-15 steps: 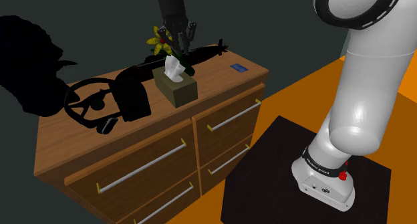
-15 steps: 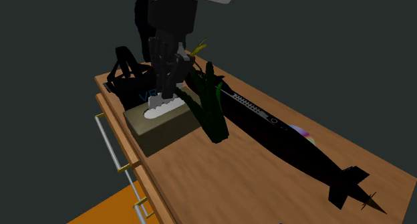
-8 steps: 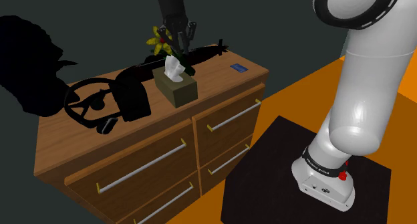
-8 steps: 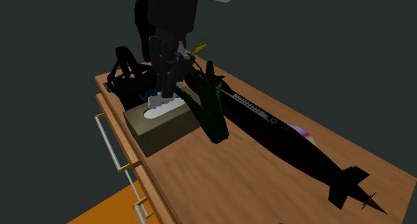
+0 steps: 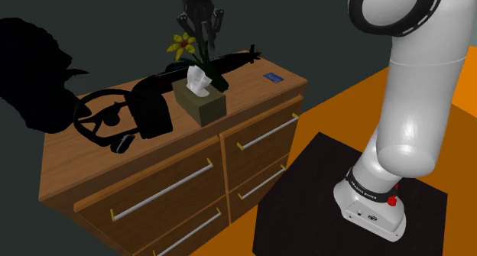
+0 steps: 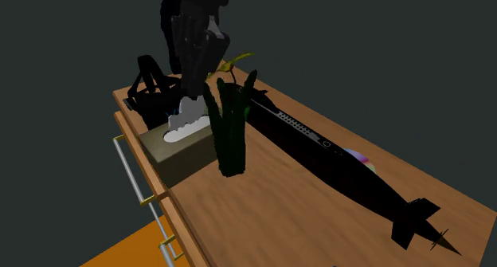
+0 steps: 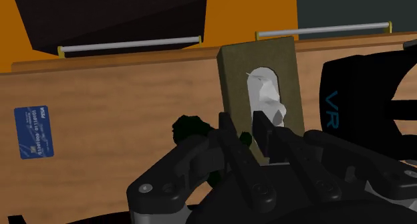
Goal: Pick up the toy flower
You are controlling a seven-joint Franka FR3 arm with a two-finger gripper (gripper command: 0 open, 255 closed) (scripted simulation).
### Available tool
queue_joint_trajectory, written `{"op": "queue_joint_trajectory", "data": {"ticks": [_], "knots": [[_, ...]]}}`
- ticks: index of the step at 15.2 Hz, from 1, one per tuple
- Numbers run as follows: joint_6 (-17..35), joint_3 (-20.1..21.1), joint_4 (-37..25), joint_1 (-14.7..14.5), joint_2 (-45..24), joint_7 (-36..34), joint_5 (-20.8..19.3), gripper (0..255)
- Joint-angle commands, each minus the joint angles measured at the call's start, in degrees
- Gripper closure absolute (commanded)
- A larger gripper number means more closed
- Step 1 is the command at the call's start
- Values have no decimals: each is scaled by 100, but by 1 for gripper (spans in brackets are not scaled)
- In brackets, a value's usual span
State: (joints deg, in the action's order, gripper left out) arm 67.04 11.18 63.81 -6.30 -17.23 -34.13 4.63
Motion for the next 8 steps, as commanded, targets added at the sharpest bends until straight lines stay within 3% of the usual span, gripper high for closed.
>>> {"op": "queue_joint_trajectory", "data": {"ticks": [1,6,8], "knots": [[-222,8,-353,-25,-131,-40,-14,255],[-885,27,-1468,-114,-580,-153,-66,255],[-908,28,-1509,-117,-597,-157,-68,255]]}}
